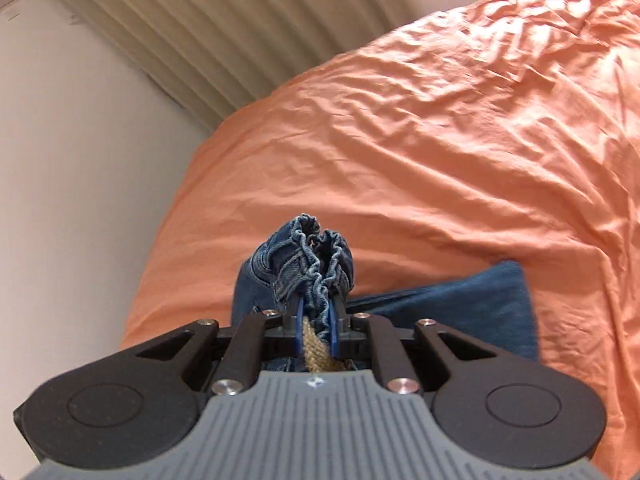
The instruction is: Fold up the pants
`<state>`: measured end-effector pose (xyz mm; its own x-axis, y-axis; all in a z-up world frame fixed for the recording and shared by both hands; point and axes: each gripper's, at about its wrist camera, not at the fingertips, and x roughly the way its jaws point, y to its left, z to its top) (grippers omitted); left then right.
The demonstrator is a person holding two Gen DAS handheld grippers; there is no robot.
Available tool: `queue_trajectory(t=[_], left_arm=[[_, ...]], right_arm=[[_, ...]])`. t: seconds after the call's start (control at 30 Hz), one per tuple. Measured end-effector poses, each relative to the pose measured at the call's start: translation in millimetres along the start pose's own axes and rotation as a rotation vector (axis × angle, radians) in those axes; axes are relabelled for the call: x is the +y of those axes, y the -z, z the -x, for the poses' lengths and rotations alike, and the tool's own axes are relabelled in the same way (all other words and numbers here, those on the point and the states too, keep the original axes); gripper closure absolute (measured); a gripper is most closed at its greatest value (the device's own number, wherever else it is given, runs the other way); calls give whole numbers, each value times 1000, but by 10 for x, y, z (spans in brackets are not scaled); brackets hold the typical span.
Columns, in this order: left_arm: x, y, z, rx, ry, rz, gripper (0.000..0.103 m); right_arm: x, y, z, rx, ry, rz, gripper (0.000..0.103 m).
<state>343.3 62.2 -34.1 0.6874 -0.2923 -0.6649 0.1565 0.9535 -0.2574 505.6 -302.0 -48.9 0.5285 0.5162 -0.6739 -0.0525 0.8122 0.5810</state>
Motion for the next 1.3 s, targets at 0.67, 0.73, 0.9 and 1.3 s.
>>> queue_trajectory(t=[0.67, 0.73, 0.9, 1.3], left_arm=[[-23, 68, -961, 103, -96, -83, 69], [-25, -8, -953, 70, -93, -95, 69], [-23, -118, -1165, 42, -131, -79, 69], [15, 58, -1104, 21, -214, 48, 71]], right_arm=[[-1010, 413, -406, -12, 193, 105, 77], [-819, 360, -312, -65, 202, 193, 77], [-381, 371, -506, -97, 147, 340, 84], [-209, 646, -773, -118, 313, 418, 86]])
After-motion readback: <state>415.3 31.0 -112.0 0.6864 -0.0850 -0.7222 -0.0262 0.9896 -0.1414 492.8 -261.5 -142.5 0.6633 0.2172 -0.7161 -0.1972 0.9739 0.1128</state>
